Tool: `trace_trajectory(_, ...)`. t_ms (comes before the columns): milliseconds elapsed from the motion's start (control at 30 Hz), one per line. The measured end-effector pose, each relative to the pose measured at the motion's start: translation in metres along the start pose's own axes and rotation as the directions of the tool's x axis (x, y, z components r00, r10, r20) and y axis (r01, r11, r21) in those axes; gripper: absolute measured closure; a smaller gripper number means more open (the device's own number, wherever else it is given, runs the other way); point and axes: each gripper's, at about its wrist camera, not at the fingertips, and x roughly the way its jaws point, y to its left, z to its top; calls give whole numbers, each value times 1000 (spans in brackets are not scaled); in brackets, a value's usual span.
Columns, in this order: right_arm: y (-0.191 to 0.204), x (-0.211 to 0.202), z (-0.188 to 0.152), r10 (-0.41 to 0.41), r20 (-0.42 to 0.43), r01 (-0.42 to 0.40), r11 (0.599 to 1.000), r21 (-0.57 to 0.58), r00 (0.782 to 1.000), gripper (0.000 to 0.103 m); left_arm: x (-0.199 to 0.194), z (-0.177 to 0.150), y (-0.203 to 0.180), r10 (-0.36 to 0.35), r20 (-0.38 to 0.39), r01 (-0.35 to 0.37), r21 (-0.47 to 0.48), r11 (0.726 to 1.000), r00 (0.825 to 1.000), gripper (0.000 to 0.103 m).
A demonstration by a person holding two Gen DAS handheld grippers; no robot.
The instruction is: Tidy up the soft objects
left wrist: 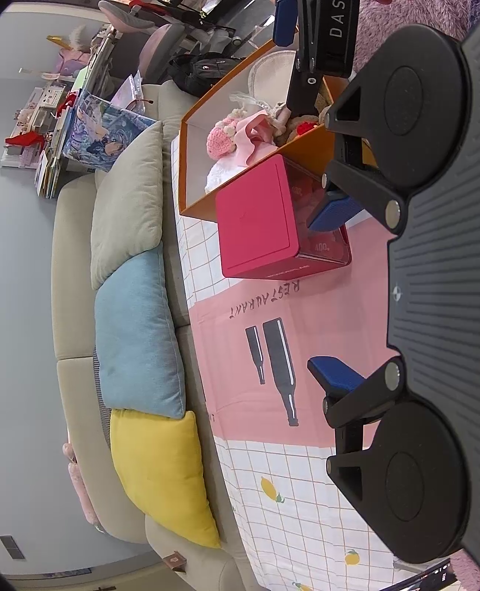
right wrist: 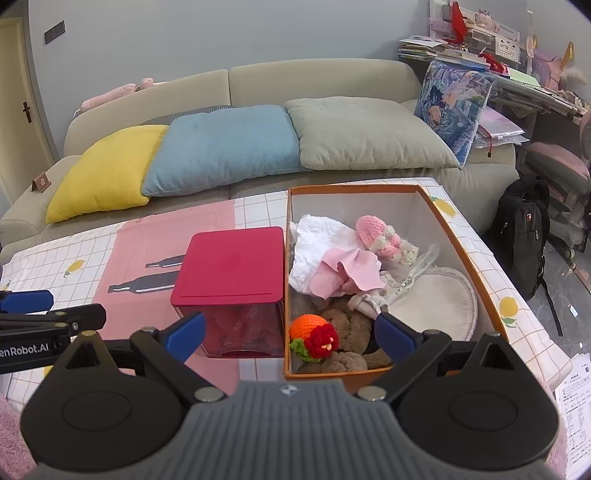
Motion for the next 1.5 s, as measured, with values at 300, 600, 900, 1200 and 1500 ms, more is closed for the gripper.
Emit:
trace_trajectory(300,0,1,0,-1,-4,1,1000,-2,1000,7,-1,0,-1,-4,4,4,9,1000,1000,13)
trace_trajectory(600,3,1,-1,2,-5,-2,1000,-13,1000,6,-3,1,0,-6,9,6,6,1000,1000,13)
trace_trajectory(900,3,1,-1,1,-6,-1,1000,-13,1000,6,-5,2,2,-5,18,5,3,1000,1000,13)
trace_trajectory(1200,3,1,-3,-2,-7,2,1000,-7,1000,6,-6,2,1,-4,21,4,9,1000,1000,13)
trace_trajectory(1500,4,2,-5,-6,-13,6,1000,-6,1000,6,-7,2,1,-2,24,1,16,1000,1000,13)
